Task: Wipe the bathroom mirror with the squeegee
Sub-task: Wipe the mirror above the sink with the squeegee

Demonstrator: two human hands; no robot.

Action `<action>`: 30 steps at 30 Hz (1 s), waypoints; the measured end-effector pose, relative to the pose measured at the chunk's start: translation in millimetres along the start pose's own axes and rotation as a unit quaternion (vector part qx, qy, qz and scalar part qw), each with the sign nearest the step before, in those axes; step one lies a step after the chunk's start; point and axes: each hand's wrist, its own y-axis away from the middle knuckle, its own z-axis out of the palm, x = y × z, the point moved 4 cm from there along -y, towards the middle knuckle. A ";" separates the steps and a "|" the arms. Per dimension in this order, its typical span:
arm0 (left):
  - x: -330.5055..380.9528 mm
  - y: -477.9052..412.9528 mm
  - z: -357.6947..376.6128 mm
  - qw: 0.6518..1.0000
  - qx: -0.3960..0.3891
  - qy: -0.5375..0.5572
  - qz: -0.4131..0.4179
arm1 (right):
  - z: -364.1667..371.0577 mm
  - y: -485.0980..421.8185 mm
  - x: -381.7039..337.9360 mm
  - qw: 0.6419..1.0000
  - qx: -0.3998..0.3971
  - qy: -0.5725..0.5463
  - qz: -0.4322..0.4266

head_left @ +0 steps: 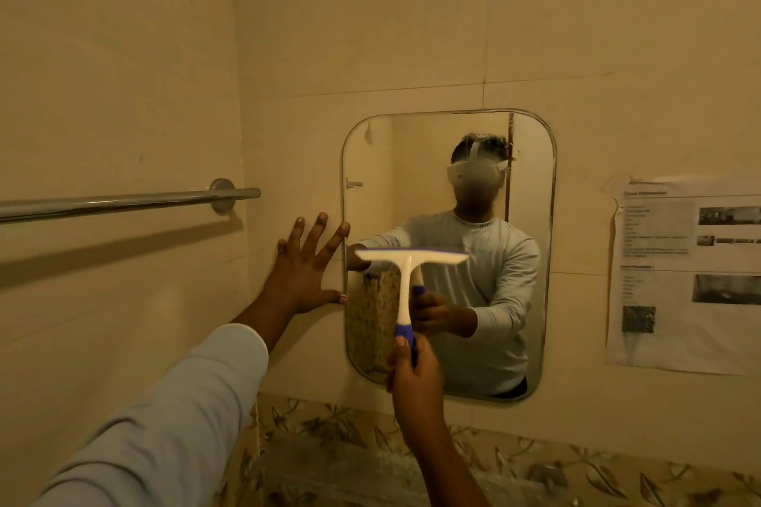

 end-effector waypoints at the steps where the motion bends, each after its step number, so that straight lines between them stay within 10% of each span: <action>1: -0.1 0.2 -0.1 1.000 0.000 -0.001 0.000 | -1.2 9.5 10.6 1.000 0.002 0.003 0.012; 30: 1.6 0.4 -1.6 1.000 -0.008 -0.007 -0.003 | -21.4 109.3 96.7 0.976 0.055 0.088 0.194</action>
